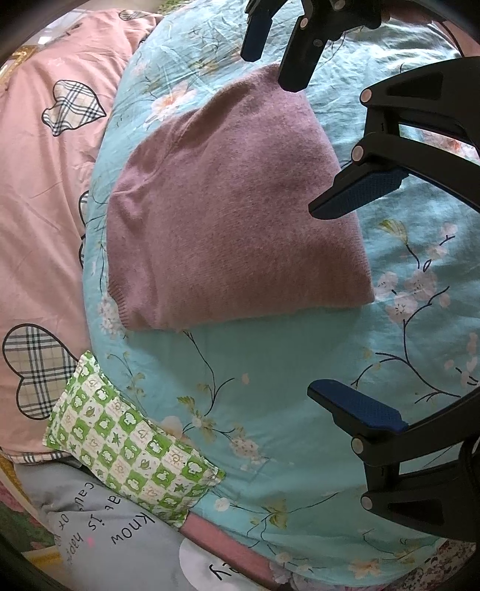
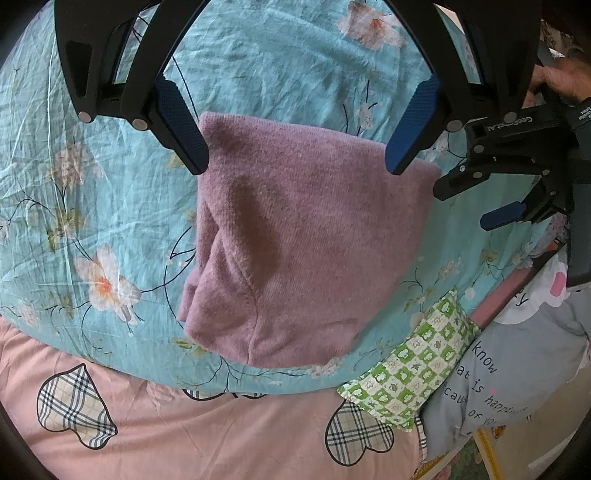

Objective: Fold small clothes

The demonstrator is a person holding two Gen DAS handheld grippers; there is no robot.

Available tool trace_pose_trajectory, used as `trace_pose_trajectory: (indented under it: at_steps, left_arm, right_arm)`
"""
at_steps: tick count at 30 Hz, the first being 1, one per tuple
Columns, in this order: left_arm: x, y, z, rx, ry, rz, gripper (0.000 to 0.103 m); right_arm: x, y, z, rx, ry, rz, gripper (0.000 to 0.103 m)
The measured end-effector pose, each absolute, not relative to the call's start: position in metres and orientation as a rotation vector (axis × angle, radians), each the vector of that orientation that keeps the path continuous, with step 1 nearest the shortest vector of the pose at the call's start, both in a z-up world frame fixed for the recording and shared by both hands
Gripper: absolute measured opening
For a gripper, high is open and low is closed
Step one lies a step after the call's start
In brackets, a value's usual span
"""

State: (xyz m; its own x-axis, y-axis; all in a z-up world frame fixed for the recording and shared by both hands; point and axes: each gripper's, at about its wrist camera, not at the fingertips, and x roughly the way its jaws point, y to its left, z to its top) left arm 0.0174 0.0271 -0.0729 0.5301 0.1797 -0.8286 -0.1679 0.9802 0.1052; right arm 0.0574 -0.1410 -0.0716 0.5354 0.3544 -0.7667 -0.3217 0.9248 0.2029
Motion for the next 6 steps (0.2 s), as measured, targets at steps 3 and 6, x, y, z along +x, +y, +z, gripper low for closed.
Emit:
trace_pose_trajectory:
  at_steps: [3,6]
  left_arm:
    - [0.0164,0.0291,-0.0734,0.003,0.997,0.215,0.089]
    - [0.0147,0.0293,-0.0739,-0.002,1.001,0.212,0.089]
  right_arm:
    - [0.0587,-0.1407,-0.0713,0.038,0.923,0.402,0.096]
    - [0.0598,-0.1414,-0.0722,0.042,0.929,0.399,0.096]
